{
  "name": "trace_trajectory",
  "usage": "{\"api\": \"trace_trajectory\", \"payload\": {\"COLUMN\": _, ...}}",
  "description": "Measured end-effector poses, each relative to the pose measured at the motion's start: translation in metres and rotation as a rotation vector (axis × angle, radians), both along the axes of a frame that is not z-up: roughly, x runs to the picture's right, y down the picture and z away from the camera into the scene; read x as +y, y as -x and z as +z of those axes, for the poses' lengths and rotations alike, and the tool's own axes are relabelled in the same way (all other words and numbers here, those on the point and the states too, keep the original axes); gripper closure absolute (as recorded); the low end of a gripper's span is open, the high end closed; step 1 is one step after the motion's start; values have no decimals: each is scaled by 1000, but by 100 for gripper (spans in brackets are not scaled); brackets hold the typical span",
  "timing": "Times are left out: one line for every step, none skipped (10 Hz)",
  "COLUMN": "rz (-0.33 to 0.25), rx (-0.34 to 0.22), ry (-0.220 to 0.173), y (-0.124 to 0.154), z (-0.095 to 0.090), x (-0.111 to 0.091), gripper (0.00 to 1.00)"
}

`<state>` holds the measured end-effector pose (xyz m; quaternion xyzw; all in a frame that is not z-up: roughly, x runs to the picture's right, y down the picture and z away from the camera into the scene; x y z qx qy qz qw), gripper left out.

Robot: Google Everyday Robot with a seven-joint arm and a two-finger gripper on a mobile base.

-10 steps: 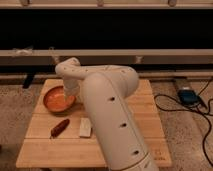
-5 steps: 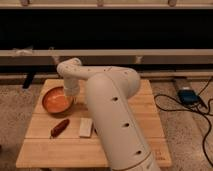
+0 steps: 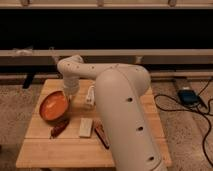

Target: Pick up the ceramic bowl

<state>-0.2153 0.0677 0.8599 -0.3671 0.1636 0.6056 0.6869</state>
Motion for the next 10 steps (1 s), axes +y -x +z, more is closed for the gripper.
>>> {"api": "trace_trajectory", "payload": {"rz": 8, "rx": -12, "ry": -3, "y": 2, "z": -5, "x": -4, "gripper": 100}}
{"api": "trace_trajectory", "payload": {"rz": 15, "rx": -23, "ry": -6, "y": 4, "z": -10, "x": -7, "gripper": 100}}
{"api": "trace_trajectory", "payload": {"rz": 30, "rx": -47, "ry": -11, "y": 7, "z": -19, "x": -15, "gripper": 100}}
{"api": "trace_trajectory", "payload": {"rz": 38, "rx": -59, "ry": -11, "y": 8, "z": -23, "x": -18, "gripper": 100}}
{"api": "trace_trajectory", "payload": {"rz": 44, "rx": -71, "ry": -13, "y": 9, "z": -27, "x": -22, "gripper": 100}}
{"api": "trace_trajectory", "payload": {"rz": 50, "rx": -88, "ry": -18, "y": 11, "z": -34, "x": -28, "gripper": 100}}
{"api": "trace_trajectory", "payload": {"rz": 49, "rx": -108, "ry": -22, "y": 12, "z": -44, "x": -38, "gripper": 100}}
{"api": "trace_trajectory", "payload": {"rz": 43, "rx": -122, "ry": -23, "y": 12, "z": -51, "x": -44, "gripper": 100}}
{"api": "trace_trajectory", "payload": {"rz": 42, "rx": -123, "ry": -21, "y": 12, "z": -51, "x": -43, "gripper": 100}}
{"api": "trace_trajectory", "payload": {"rz": 41, "rx": -123, "ry": -22, "y": 13, "z": -51, "x": -44, "gripper": 100}}
